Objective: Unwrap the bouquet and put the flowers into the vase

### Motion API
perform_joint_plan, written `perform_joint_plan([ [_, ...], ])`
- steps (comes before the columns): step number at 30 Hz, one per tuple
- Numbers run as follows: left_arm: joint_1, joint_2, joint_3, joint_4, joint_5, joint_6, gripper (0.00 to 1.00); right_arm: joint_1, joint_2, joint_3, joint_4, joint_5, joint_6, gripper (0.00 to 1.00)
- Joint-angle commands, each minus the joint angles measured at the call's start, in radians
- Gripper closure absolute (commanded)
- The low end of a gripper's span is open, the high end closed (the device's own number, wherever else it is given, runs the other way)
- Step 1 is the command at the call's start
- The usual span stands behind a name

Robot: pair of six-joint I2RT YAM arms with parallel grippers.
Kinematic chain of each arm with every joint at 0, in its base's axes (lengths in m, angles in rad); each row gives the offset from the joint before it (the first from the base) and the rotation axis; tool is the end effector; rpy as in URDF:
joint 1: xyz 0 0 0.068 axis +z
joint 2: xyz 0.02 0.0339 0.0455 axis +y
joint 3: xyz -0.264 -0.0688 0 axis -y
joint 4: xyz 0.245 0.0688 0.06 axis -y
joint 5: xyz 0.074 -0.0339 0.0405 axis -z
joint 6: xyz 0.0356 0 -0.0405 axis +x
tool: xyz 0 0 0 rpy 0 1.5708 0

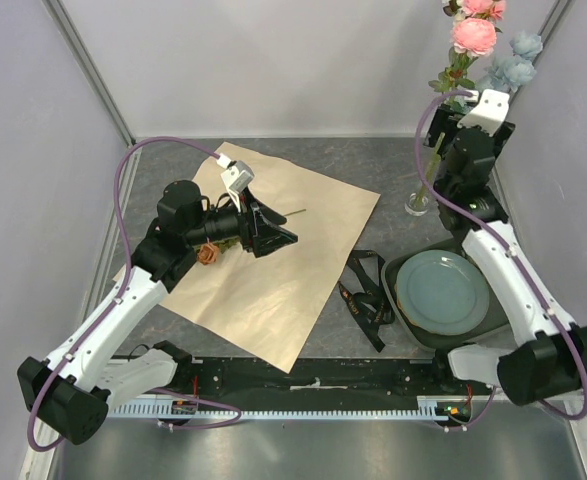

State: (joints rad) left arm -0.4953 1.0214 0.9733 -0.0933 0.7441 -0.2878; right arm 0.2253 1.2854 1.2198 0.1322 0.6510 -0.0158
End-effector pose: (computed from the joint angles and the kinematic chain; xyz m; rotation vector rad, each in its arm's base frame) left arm 0.1900 -0.1300 0.3727 0.7628 1.6622 -1.1985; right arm 0.2935 0.0451 0.4174 0.3416 1.4877 -0.3215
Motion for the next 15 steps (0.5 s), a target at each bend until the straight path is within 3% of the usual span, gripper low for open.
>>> perform_joint_plan([
  [1,-0.006,0.023,0.007,0.073,0.029,-0.045,0.27,0.043,-0.144,-0.008,-0.226,-0.086,0.172,0.07],
  [4,-0.008,0.061,0.001,0.083,0.0,-0.088,0.28,0.133,-0.216,-0.078,-0.307,-0.146,0.243,0.07],
  [7,-0.006,0.085,-0.01,0.057,-0.099,-0.138,0.28,0.317,-0.245,-0.143,-0.394,-0.201,0.293,0.07],
  [10,0.004,0.088,-0.031,-0.048,-0.398,-0.24,0.28,0.394,-0.236,-0.215,-0.451,-0.322,0.339,0.06],
  [13,0.079,0.039,-0.109,-0.14,-0.602,-0.468,0.27,0.457,-0.233,-0.296,-0.456,-0.382,0.361,0.04],
  [15,0.168,-0.003,-0.251,-0.093,-0.621,-0.663,0.27,0.477,-0.241,-0.35,-0.427,-0.389,0.362,0.03],
])
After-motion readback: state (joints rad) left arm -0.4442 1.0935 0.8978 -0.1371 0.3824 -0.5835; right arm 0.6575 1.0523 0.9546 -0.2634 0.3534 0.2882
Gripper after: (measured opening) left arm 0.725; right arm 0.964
